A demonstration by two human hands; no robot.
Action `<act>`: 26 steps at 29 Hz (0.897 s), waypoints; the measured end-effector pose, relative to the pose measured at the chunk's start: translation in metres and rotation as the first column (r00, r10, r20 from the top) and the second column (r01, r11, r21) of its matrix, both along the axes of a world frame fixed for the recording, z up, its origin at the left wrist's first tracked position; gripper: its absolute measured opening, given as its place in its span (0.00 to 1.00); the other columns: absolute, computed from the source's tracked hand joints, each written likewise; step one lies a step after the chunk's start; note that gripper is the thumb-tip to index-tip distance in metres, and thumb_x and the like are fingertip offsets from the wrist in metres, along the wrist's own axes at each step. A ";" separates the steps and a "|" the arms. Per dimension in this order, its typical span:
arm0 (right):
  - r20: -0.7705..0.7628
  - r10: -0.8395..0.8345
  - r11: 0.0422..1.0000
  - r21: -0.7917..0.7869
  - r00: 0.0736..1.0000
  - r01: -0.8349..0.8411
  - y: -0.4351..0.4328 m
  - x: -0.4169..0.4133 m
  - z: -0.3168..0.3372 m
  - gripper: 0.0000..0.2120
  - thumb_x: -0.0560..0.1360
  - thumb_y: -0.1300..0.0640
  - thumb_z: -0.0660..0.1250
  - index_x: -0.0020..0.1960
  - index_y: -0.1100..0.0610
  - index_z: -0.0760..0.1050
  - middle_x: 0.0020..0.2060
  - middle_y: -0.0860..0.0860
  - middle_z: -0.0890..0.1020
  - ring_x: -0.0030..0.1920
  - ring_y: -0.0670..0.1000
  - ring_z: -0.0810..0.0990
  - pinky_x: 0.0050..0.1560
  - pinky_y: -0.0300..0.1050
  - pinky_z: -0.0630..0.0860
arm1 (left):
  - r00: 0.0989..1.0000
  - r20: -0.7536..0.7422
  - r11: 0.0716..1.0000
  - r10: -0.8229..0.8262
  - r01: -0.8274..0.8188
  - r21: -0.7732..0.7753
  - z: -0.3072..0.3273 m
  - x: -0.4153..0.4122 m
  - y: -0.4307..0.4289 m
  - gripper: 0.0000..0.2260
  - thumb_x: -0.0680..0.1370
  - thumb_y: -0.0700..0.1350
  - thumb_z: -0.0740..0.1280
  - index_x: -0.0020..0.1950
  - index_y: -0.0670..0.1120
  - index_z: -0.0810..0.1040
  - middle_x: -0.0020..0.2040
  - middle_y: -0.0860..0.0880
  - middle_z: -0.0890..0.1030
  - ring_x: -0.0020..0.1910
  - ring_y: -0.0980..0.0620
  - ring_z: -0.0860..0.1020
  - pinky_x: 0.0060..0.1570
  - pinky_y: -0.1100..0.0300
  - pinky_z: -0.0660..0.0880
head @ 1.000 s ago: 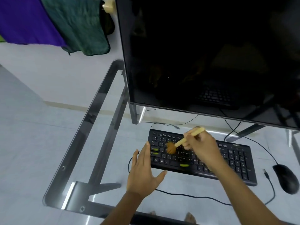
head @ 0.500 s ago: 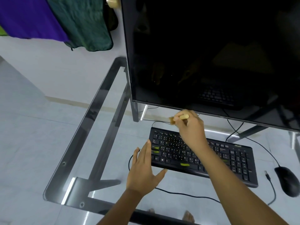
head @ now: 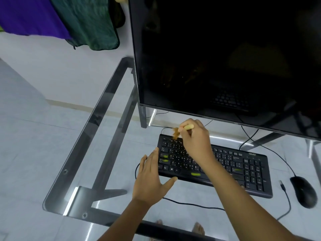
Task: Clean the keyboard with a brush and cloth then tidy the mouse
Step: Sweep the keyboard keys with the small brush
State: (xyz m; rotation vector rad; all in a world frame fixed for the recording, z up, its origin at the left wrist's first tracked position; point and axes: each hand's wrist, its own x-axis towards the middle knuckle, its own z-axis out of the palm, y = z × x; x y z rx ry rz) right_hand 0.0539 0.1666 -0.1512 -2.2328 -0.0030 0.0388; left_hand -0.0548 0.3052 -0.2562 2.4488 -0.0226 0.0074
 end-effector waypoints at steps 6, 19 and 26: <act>-0.051 -0.159 0.984 0.071 0.986 0.163 -0.028 -0.017 -0.006 0.05 0.78 0.60 0.66 0.45 0.52 0.76 0.42 0.51 0.84 0.41 0.50 0.84 0.45 0.49 0.82 | 1.000 -0.024 0.999 -0.002 0.003 0.035 -0.002 -0.001 0.001 0.44 0.71 0.70 0.63 0.78 0.50 0.48 0.77 0.54 0.58 0.77 0.47 0.53 0.72 0.55 0.48; -0.234 -0.018 1.000 0.008 0.972 0.020 -0.051 -0.040 -0.001 0.05 0.78 0.60 0.66 0.45 0.52 0.77 0.40 0.51 0.85 0.40 0.50 0.85 0.44 0.46 0.82 | 1.000 -0.014 0.999 -0.014 0.015 0.037 -0.003 -0.001 0.000 0.44 0.71 0.70 0.63 0.78 0.49 0.49 0.77 0.51 0.60 0.76 0.45 0.54 0.72 0.51 0.50; -0.333 0.122 0.992 0.054 0.935 -0.110 -0.048 -0.059 0.000 0.05 0.78 0.61 0.65 0.44 0.55 0.77 0.35 0.49 0.85 0.36 0.47 0.84 0.42 0.46 0.83 | 1.000 0.011 1.000 -0.014 0.014 0.024 -0.001 -0.001 0.001 0.44 0.72 0.69 0.64 0.77 0.49 0.49 0.75 0.49 0.64 0.75 0.47 0.56 0.73 0.52 0.52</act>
